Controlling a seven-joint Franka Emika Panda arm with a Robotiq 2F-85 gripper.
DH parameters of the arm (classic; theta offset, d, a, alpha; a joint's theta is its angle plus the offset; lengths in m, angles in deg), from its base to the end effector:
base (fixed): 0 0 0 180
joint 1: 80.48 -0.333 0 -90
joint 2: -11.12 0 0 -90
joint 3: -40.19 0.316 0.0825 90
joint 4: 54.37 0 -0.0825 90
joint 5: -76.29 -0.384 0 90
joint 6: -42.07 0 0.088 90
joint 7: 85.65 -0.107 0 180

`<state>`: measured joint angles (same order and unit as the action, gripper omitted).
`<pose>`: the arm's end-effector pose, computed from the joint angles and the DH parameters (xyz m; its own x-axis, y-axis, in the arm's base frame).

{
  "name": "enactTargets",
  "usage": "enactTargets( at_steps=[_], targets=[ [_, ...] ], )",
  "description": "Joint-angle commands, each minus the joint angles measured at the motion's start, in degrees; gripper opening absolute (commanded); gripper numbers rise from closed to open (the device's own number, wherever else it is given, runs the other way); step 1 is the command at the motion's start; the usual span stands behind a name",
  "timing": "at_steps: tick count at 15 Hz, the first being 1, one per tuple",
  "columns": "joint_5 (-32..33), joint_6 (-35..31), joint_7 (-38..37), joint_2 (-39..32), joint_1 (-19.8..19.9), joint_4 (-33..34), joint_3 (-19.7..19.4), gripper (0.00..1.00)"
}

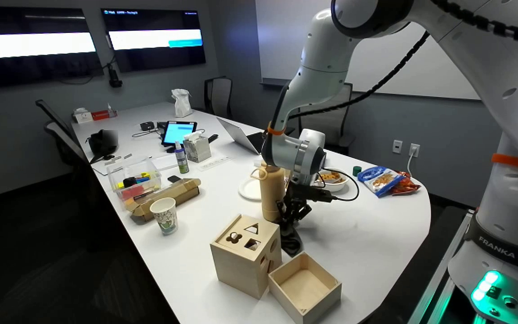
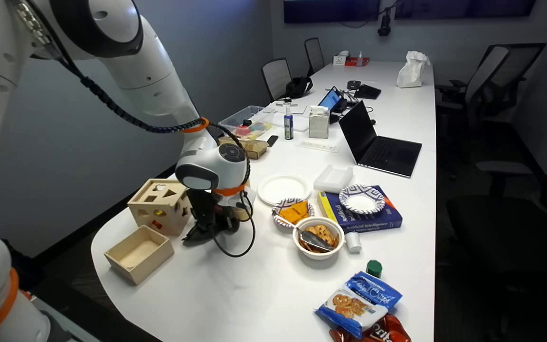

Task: Pick up the towel and clean the other end of the table

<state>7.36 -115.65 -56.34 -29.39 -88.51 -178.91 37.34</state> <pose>0.4975 0.0035 0.0475 0.8621 -0.4953 -0.1075 -0.5014 -0.8024 -0.3236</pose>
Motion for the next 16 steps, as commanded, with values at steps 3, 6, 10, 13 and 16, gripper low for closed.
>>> enactTargets(
  at_steps=[3,6,10,13,16],
  targets=[
    [-3.3,-5.4,-1.9,6.5,-0.8,-9.4,-1.6,0.02],
    [-2.9,-9.9,-7.9,9.7,-1.9,-16.1,-4.6,0.02],
    [-1.8,-15.4,-16.1,11.2,-3.0,-21.1,-9.1,0.02],
    [0.3,-16.7,-22.0,8.5,-4.1,-19.5,-13.0,0.02],
    [11.1,-18.5,-31.3,7.2,1.0,-17.4,-10.7,0.02]
  ],
)
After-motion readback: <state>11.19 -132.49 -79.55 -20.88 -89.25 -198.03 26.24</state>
